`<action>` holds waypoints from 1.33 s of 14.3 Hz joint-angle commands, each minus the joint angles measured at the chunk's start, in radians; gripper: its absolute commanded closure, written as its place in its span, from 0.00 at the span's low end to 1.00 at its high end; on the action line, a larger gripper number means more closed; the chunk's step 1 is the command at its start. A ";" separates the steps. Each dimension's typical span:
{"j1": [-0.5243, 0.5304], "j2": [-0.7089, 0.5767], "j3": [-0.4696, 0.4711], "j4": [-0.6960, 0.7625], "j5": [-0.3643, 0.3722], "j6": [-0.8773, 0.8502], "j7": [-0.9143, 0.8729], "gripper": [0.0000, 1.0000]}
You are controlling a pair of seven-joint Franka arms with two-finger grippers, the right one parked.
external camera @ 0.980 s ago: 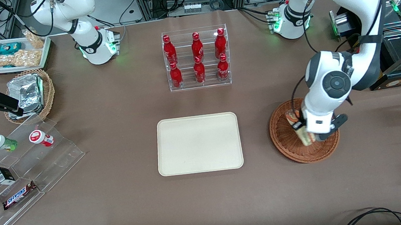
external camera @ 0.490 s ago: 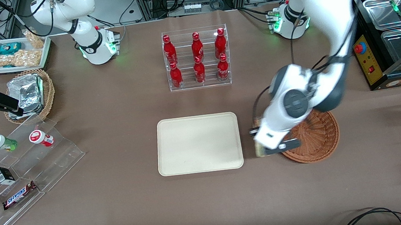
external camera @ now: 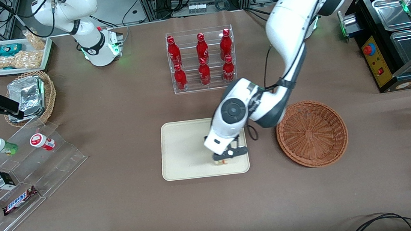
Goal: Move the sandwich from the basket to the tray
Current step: 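Carry the sandwich with the left gripper over the cream tray, then lower the sandwich onto the tray and open the left gripper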
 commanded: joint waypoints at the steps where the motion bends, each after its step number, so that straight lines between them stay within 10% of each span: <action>1: -0.048 0.038 0.012 0.039 -0.005 0.044 -0.103 0.98; 8: -0.061 0.073 0.012 -0.046 0.039 0.246 -0.086 0.81; 9: -0.060 0.070 0.012 -0.060 0.033 0.292 -0.086 0.61; 10: -0.057 0.067 0.010 -0.061 0.029 0.291 -0.092 0.01; 19: -0.023 -0.259 0.019 -0.065 0.047 -0.213 -0.085 0.00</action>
